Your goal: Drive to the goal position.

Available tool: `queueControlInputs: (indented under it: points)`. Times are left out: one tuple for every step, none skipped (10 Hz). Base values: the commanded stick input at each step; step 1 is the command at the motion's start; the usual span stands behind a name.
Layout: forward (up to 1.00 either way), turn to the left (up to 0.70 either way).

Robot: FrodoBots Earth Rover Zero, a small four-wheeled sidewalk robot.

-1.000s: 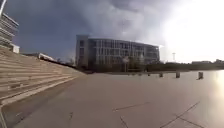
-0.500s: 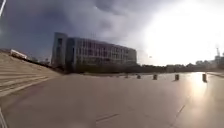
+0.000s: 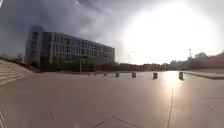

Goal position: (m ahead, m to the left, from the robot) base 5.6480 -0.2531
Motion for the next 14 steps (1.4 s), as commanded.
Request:
queueControlInputs:
  points:
    - [0.7,0.0]
    - [0.7,0.0]
    - [0.7,0.0]
    - [0.7,0.0]
    - [0.7,0.0]
    - [0.7,0.0]
    - [0.7,0.0]
    - [0.7,0.0]
    - [0.7,0.0]
    - [0.7,0.0]
    - [0.7,0.22]
    - [0.7,0.35]
    - [0.7,0.35]
    - [0.7,0.35]
